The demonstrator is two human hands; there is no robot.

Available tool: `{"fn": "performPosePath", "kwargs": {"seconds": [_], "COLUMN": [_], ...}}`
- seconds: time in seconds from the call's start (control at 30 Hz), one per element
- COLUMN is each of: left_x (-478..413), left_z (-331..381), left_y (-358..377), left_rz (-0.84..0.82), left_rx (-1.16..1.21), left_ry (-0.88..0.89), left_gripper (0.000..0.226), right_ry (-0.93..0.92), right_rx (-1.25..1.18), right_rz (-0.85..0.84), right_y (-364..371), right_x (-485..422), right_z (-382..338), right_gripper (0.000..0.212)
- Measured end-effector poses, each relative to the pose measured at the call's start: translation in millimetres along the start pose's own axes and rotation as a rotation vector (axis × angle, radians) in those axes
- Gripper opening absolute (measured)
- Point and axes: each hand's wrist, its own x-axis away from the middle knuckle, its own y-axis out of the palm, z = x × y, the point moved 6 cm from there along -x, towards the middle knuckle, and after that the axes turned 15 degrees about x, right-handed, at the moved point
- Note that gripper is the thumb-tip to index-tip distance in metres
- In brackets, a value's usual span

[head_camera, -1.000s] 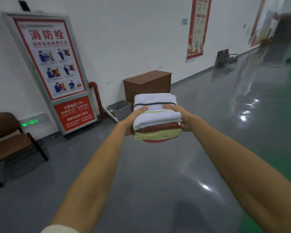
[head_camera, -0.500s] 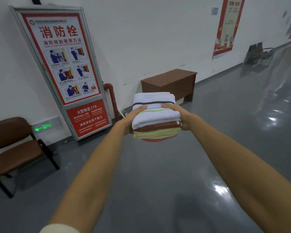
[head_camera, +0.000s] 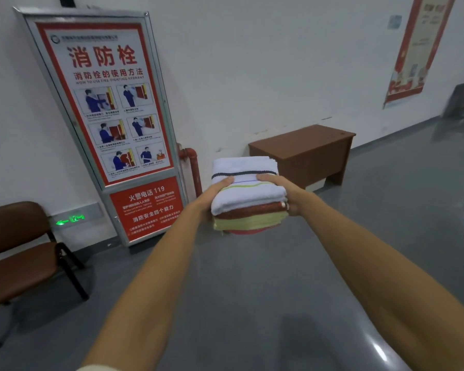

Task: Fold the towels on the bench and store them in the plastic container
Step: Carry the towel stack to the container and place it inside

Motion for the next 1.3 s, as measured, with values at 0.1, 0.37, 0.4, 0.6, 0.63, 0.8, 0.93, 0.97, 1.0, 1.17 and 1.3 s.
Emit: {"fn": "performPosePath", "kwargs": {"seconds": [0.1, 0.37, 0.4, 0.6, 0.63, 0.8, 0.93, 0.97, 1.0, 1.17, 1.3], "left_x": [-66, -270, -300, -460, -484, -601, -695, -720, -744, -859, -953], "left_z": [20, 67, 73, 127, 137, 184, 205, 207, 208, 207, 211], "left_y": [-7, -59, -67, -105, -110, -132, -153, -158, -161, -178, -197], "left_rz": [0.001, 0.061, 0.057, 0.042, 0.045, 0.028, 0.072, 0.088, 0.096, 0.163, 0.256], "left_rx": [0.04, 0.046, 0.036, 0.029, 0.033, 0.015, -0.006, -0.01, -0.004, 0.039, 0.063], "left_ry": [-0.032, -0.015, -0.022, -0.038, -0.047, -0.045, -0.029, -0.029, -0.027, -0.024, -0.018], "left_gripper": [0.057, 0.082, 0.088, 0.064, 0.064, 0.062, 0.066, 0.068, 0.07, 0.079, 0.096], "right_ry": [0.046, 0.044, 0.039, 0.049, 0.044, 0.03, 0.021, 0.031, 0.042, 0.041, 0.039], "right_rx": [0.039, 0.037, 0.037, 0.039, 0.036, -0.03, -0.056, -0.046, -0.036, -0.006, 0.023], "right_rz": [-0.021, -0.047, -0.061, -0.112, -0.107, -0.119, -0.139, -0.146, -0.157, -0.207, -0.25], "right_y": [-30, -100, -107, -159, -168, -213, -250, -260, -269, -319, -357], "right_x": [-71, -255, -282, -462, -487, -601, -694, -718, -743, -857, -948], "right_z": [-21, -72, -78, -116, -124, -161, -180, -180, -180, -188, -199], "right_gripper": [0.083, 0.06, 0.062, 0.083, 0.081, 0.071, 0.071, 0.074, 0.078, 0.075, 0.078]}}
